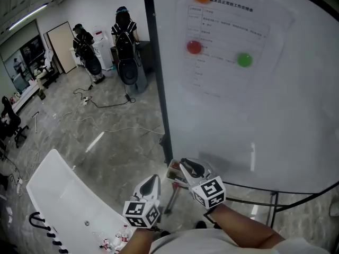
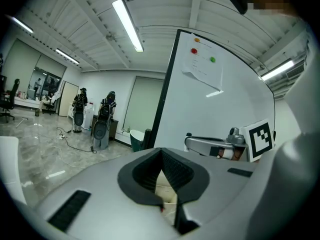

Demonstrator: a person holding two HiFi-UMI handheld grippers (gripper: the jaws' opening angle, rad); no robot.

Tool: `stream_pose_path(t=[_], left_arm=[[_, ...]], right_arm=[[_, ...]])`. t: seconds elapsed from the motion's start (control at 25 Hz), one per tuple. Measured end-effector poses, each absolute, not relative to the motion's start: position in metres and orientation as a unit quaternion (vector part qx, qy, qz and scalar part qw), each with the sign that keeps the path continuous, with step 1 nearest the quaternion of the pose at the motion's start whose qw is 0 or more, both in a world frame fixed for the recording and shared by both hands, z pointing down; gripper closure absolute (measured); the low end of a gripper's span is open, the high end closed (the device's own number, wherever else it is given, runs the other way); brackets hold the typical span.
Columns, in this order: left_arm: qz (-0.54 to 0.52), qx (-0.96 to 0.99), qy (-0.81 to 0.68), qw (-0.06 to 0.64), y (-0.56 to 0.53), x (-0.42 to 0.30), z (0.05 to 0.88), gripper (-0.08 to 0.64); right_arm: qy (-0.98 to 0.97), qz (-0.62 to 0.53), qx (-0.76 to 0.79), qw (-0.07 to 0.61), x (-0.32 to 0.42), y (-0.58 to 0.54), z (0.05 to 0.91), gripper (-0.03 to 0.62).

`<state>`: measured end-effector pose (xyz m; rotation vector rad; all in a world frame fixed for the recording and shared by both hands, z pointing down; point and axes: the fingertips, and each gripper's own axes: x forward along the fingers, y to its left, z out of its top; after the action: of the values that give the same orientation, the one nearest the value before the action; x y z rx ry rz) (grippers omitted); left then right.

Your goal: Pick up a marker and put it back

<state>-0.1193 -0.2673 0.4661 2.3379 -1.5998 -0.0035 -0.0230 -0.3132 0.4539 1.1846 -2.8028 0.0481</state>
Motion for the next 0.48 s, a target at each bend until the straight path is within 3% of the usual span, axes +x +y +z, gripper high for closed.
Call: stream_pose_path(t=[0.48], left_arm=[[-0.006, 0.815, -0.561, 0.141, -0.2773, -0.1206, 0.4593, 0.555]], right_arm=[[-0.921, 0.017, 0.385, 0.053, -0.0261, -0.3219, 0.4539, 0.525]])
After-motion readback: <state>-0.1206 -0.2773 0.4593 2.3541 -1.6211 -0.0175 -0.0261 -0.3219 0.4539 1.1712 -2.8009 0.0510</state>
